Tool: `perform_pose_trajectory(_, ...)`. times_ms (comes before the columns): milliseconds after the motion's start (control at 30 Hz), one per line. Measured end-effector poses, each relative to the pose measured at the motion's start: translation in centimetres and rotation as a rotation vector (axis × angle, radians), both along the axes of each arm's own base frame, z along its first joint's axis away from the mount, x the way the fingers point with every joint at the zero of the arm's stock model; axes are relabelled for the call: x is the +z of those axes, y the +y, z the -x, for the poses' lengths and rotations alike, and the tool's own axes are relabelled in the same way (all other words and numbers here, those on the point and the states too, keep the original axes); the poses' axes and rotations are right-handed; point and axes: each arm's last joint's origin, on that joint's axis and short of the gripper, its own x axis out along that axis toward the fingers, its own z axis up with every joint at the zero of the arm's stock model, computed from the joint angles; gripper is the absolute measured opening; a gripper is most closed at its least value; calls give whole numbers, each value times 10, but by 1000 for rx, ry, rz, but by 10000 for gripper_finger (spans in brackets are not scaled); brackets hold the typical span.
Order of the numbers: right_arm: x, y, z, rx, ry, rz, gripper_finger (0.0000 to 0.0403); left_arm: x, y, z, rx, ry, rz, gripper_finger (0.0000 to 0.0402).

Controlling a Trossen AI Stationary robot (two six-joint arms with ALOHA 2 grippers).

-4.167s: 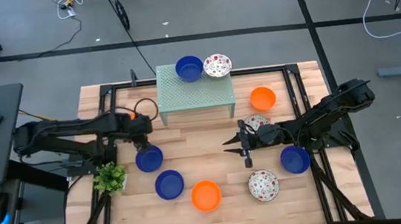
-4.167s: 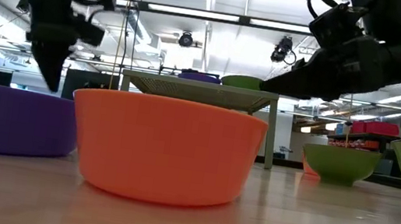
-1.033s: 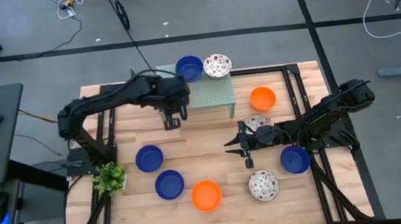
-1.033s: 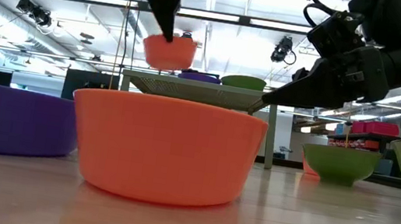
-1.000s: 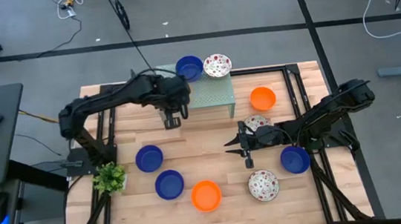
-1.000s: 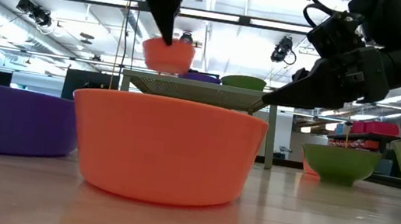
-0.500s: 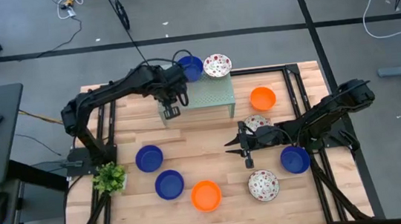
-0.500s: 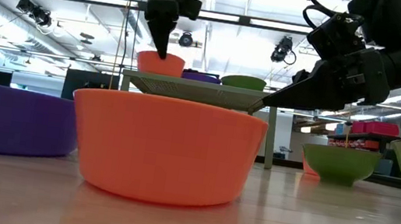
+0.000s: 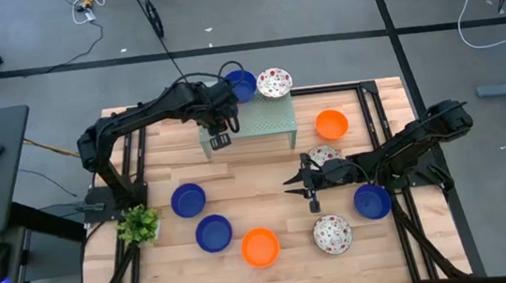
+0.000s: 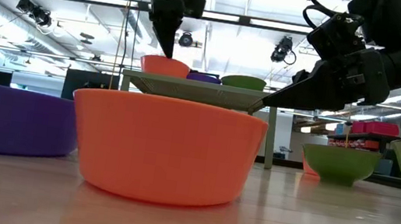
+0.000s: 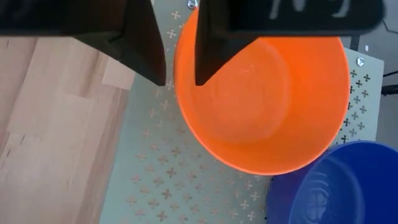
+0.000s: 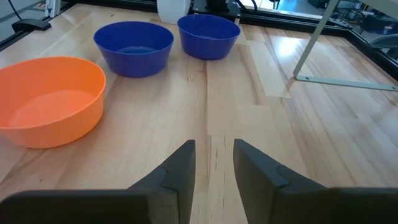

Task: Pick & Place Mini bowls
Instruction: Put the orange bowl on the shelf, then stack the blue bowl on the blue bowl on the shelf

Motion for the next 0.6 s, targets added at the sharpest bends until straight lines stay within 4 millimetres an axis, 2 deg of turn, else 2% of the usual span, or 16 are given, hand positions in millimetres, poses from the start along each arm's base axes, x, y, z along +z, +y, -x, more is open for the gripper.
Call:
perform_pose_trajectory(200, 0, 0, 0, 0, 1, 0, 111, 2, -5, 4, 34, 17, 24, 121)
perform_pose_trajectory(300, 0, 0, 0, 0, 4, 1, 111, 11, -14, 10, 68, 54, 56, 124)
perform_pose_trajectory(433, -1, 0, 0, 0, 8, 2, 111, 23, -31, 15, 128, 71, 95, 120)
perform_pose_trajectory(600, -2, 0, 1, -5, 26, -8, 111, 29, -68, 12, 68, 41, 102, 115)
